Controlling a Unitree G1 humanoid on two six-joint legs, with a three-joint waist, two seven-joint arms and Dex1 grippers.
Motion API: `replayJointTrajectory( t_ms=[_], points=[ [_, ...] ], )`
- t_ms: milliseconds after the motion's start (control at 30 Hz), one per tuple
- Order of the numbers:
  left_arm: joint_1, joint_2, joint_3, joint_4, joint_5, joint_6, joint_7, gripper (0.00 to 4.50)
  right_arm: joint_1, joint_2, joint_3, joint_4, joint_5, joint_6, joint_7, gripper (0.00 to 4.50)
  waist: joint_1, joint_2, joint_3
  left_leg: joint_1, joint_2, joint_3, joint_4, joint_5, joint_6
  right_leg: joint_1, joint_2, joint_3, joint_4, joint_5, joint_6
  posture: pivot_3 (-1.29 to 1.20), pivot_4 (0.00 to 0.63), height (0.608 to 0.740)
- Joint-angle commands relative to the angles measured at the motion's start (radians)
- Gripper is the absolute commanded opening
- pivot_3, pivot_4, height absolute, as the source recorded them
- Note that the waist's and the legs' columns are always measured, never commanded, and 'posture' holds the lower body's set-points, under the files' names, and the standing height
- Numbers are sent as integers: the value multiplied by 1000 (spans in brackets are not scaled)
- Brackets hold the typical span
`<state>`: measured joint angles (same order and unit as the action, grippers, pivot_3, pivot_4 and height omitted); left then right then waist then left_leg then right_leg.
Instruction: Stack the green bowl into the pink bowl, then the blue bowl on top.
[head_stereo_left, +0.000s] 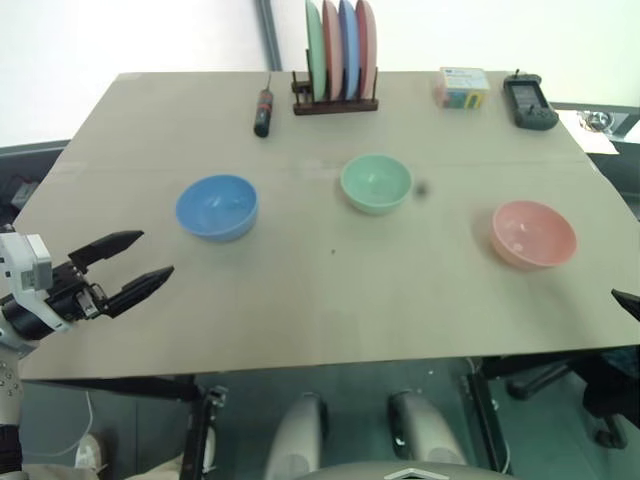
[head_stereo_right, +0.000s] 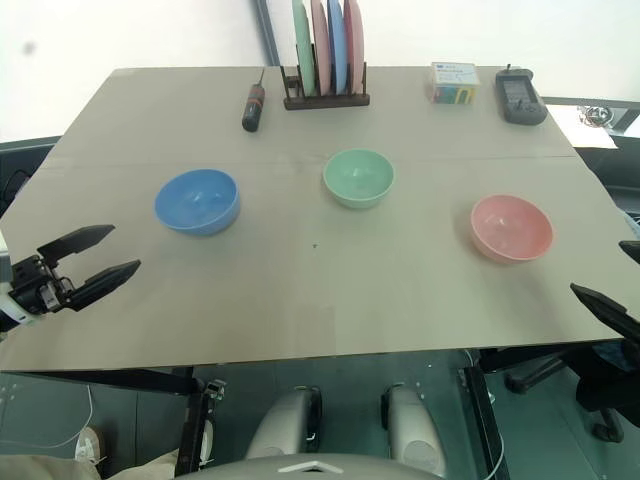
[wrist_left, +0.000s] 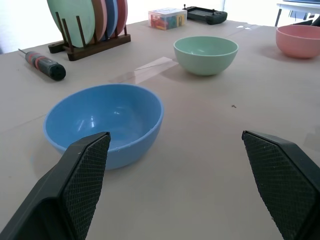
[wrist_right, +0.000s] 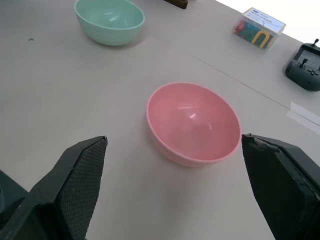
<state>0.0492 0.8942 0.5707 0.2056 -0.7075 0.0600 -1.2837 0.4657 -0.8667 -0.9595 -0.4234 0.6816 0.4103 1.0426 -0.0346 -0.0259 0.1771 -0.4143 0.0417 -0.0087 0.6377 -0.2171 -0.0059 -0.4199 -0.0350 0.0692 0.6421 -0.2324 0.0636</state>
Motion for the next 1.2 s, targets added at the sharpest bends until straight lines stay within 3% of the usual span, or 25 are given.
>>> replayJointTrajectory(
  t_ms=[33, 300, 367, 467, 600, 733, 833, 1100, 1200],
  points=[
    [-17, 20, -11, -42, 10, 38, 7, 4500, -11, -22, -32, -33, 9, 23, -15, 4484, 0, 0, 0, 0, 0, 0, 0, 0, 0, 0, 0, 0, 0, 0, 0, 0, 150, 740],
    [-55, -22, -50, -182, -35, 136, 20, 4500, -118, -57, 124, -50, -66, 30, -95, 4484, -1, -1, 0, 0, 0, 0, 1, 0, 0, 1, 0, 0, 0, 0, 0, 0, 150, 740],
    [-71, -36, -87, -237, -55, 164, 4, 4500, -170, -70, 196, -68, -8, 116, -122, 4484, -1, -1, 0, 0, -1, 0, 1, 0, 0, 1, 0, 1, 0, 0, 0, 0, 150, 740],
    [-110, -73, -157, -334, -103, 209, -6, 4500, -308, -68, 379, -68, 9, 216, -210, 4484, -3, -2, -1, 0, 0, 0, 1, 0, 0, 1, 1, 1, 0, 0, 0, 0, 150, 740],
    [-192, -126, -249, -445, -147, 260, 17, 4500, -545, 21, 694, 43, -147, 237, -343, 4484, -6, -2, -1, 1, 0, -1, 5, 0, 0, 3, 2, 1, 2, 1, 0, 0, 150, 740],
    [-236, -146, -266, -504, -183, 307, 52, 4500, -663, 73, 839, 198, -281, 191, -393, 4484, -2, -2, 0, -1, -1, -2, 7, 0, 0, 3, 2, 1, 3, 3, -3, 0, 150, 740],
    [-242, -139, -249, -544, -215, 334, 65, 4500, -726, 100, 886, 290, -349, 175, -428, 3609, -1, -1, 0, -2, -1, -2, 7, 0, 0, 2, 2, 1, 3, 4, -1, 0, 150, 740],
    [-193, -125, -175, -587, -269, 375, 93, 4500, -777, 111, 885, 359, -417, 136, -433, 46, -4, -1, 0, 0, -1, -3, 7, 0, 1, 3, 3, 1, 3, 5, 0, 0, 150, 740],
    [-181, -135, -173, -589, -274, 373, 97, 4500, -782, 120, 889, 338, -420, 135, -429, 46, -4, -1, 0, -1, 0, -3, 8, 0, 1, 3, 3, 1, 4, 3, -3, 0, 150, 740]
  ],
)
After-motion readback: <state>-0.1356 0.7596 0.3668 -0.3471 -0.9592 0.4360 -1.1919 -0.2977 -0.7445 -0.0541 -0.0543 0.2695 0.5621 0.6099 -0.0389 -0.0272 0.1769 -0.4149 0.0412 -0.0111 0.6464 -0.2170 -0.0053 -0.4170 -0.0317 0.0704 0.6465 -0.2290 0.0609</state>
